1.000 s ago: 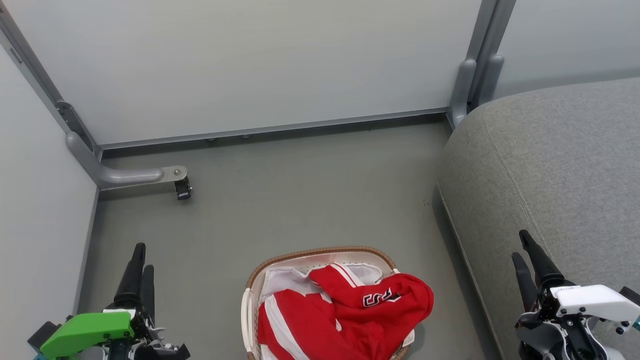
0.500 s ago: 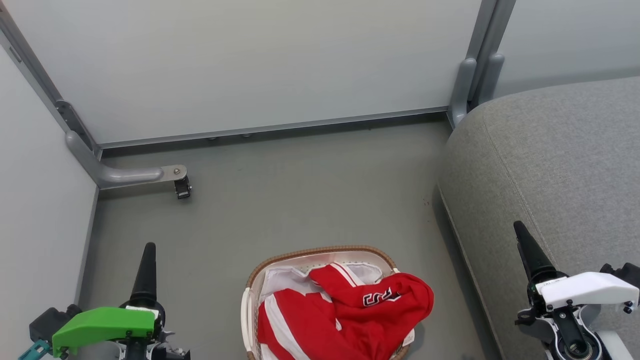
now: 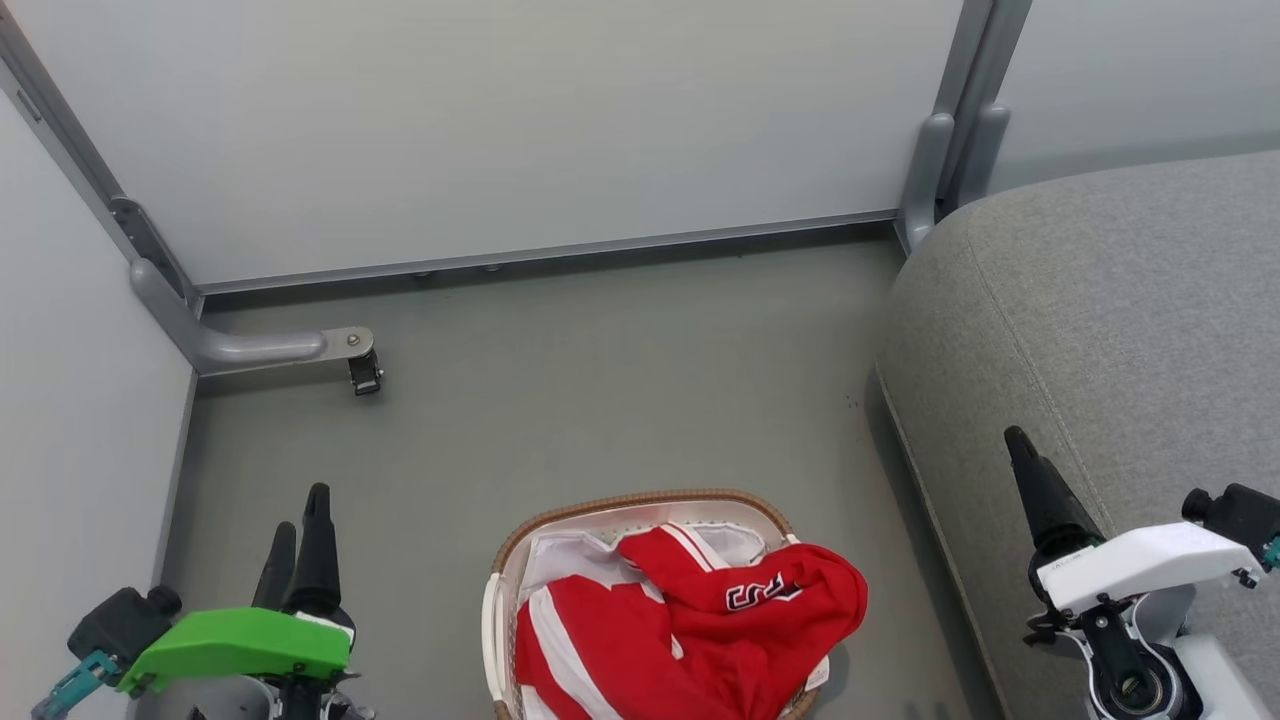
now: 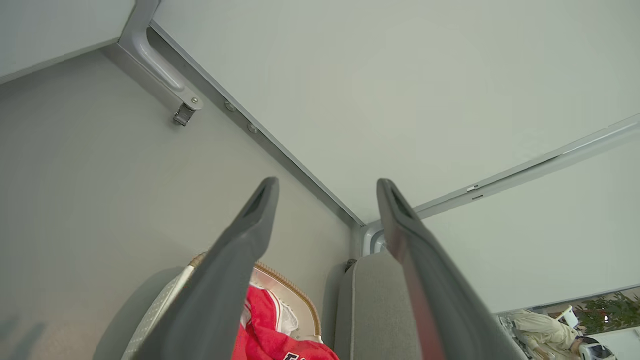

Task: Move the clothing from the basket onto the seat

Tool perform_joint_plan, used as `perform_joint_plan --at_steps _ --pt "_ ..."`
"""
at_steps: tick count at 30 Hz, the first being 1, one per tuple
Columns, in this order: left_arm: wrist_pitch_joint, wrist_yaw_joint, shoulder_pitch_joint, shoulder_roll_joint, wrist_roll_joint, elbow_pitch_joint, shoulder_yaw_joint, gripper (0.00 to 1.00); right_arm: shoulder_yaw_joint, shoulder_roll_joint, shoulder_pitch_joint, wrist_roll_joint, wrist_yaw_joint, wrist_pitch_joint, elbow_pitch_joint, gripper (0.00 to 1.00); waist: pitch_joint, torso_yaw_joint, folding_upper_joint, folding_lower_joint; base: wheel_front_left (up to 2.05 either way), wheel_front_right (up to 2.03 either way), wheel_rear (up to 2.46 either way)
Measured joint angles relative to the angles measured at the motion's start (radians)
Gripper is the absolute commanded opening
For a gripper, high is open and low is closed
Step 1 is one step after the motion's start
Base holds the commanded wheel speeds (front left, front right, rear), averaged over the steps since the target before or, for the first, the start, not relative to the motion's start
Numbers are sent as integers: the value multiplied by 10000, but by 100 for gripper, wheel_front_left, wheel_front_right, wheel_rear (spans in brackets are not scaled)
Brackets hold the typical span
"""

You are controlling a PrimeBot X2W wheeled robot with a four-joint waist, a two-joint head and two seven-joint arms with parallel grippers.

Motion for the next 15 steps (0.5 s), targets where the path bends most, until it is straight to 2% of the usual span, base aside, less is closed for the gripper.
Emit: perform_joint_plan --at_steps 15 --pt "-510 213 0 182 2592 -4 -610 100 775 -391 -181 -2117 0 -527 44 100 35 4 0 0 0 0 0"
